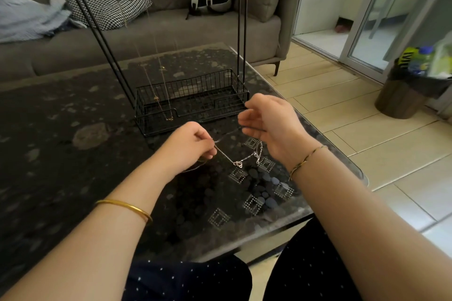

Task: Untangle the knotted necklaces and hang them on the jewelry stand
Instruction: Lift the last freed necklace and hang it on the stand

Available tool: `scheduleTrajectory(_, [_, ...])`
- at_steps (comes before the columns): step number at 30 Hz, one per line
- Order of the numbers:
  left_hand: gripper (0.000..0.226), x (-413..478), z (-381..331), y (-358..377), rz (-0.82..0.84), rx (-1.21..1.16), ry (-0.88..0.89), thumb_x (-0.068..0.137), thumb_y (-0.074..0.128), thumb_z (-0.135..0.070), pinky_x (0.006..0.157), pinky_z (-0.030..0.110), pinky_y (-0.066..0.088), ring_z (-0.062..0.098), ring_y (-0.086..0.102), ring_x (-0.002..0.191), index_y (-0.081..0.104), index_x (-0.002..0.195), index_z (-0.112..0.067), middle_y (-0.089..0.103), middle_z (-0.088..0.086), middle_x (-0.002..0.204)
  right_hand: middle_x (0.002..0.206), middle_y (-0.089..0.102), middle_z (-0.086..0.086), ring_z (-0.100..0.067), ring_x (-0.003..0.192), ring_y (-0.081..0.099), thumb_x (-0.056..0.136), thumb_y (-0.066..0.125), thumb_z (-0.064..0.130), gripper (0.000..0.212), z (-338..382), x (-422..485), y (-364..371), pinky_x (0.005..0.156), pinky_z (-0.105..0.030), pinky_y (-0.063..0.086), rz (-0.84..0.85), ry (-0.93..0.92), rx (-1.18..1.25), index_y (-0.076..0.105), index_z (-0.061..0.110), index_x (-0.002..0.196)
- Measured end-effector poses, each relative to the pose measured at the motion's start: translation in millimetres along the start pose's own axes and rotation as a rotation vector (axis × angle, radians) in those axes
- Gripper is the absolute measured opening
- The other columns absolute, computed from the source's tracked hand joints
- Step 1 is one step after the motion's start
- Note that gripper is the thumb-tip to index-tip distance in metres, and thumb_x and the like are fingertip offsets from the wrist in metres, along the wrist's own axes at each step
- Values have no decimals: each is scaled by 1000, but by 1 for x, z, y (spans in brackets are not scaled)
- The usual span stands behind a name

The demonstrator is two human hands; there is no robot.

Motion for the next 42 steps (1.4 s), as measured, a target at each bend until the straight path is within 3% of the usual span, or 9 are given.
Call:
scheduleTrajectory(2, [7,-2,-5,-4,-26,-72,-8,92,57,-10,66,24,45,14,67,72,57,85,-14,71,2,80,62,51,-5,-19,58,56,90,50,7,10,-5,0,4,57,-30,54,22,29,-2,51,9,80])
scheduleTrajectory(4, [7,-4,-8,-7,-30,-145,-22,91,57,-10,69,27,46,13,66,72,60,86,-13,71,2,83,63,48,-5,-14,44,45,88,52,6,11,-10,1,8,37,-21,40,34,33,-146,47,9,79])
scheduleTrajectory(6, [7,-5,-9,-8,-21,-232,-44,90,58,-10,75,31,48,14,66,73,62,85,-13,70,2,84,68,53,-5,-11,42,37,85,54,5,10,-14,1,16,33,-17,29,77,18,-308,46,10,83])
scheduleTrajectory(10, [11,-8,-12,-8,14,-396,-69,88,62,-9,80,33,52,13,64,71,62,79,-15,68,0,76,83,65,-7,-10,42,34,86,52,7,15,-23,-6,35,33,-14,24,241,62,-452,57,8,100])
scheduleTrajectory(13, [12,-9,-15,-9,24,-430,-77,87,62,-8,76,30,52,12,62,68,61,77,-15,68,-3,69,78,67,-8,-8,40,30,87,55,12,11,-23,-12,44,32,-13,21,334,69,-486,62,7,93])
scheduleTrajectory(24, [8,-10,-11,-15,-14,-360,-133,85,66,-8,87,35,51,14,68,81,62,80,-13,72,3,83,61,53,4,-6,51,44,82,66,9,4,4,-6,30,43,-11,36,170,-241,-638,68,12,80])
scheduleTrajectory(29, [8,-10,-9,-15,6,-345,-139,85,66,-9,85,35,52,13,66,79,63,79,-14,70,-1,74,54,45,8,0,42,35,81,69,9,3,10,-8,32,42,-7,31,193,-304,-655,70,11,83])
scheduleTrajectory(35, [11,-10,-7,-19,12,-260,-113,84,68,-4,76,30,54,14,64,78,64,84,-14,67,4,84,53,46,11,2,39,39,82,68,12,5,15,-8,30,44,-7,31,164,-351,-648,71,15,82])
scheduleTrajectory(42, [15,-11,-7,-24,-26,-160,-101,87,63,-4,82,33,56,12,61,81,71,89,-16,66,3,90,42,46,15,3,38,40,84,62,14,10,18,-6,22,48,-13,35,74,-337,-625,68,18,77])
Point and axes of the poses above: each hand's wrist, its own x-axis towards the middle knuckle, its own y-axis out of the palm, z = x × y, the point moved 9 cm from there along x, towards the middle knuckle
